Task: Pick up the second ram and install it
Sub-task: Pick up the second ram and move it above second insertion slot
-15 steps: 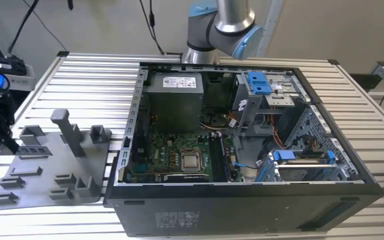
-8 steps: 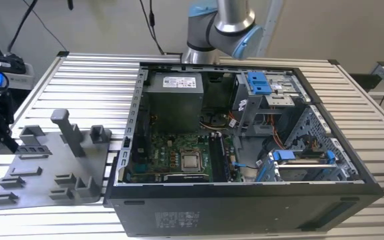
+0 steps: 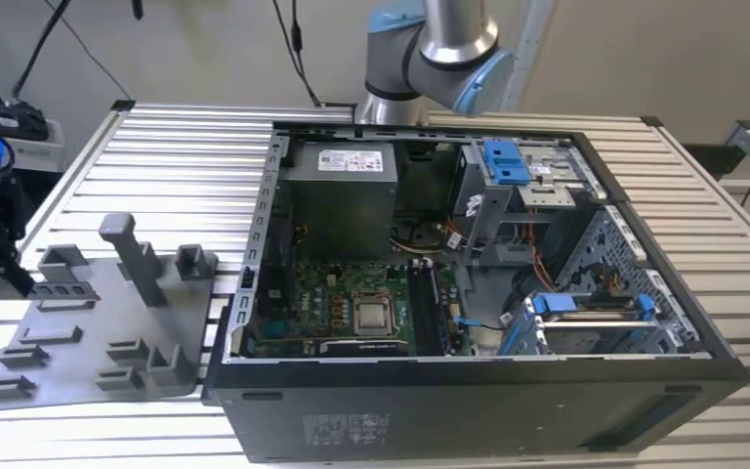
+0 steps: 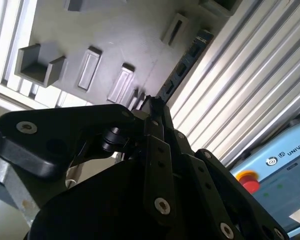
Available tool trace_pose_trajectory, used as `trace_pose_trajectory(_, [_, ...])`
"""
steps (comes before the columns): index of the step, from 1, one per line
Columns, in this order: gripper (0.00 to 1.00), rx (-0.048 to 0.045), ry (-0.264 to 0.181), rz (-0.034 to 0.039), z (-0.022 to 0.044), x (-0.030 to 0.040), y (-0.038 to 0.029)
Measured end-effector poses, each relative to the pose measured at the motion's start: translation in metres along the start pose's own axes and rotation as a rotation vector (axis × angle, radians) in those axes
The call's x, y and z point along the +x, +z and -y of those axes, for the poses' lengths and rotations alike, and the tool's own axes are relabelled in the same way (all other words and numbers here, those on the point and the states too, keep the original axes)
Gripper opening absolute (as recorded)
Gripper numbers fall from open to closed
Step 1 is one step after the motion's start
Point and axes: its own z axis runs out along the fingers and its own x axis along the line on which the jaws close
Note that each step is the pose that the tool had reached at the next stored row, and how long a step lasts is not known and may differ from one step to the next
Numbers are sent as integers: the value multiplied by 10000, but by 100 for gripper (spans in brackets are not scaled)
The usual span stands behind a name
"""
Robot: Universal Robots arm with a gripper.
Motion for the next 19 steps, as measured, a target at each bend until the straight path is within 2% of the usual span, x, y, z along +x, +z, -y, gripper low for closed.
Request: trace_pose_trajectory(19, [14,0,0,1,0,-6,-167])
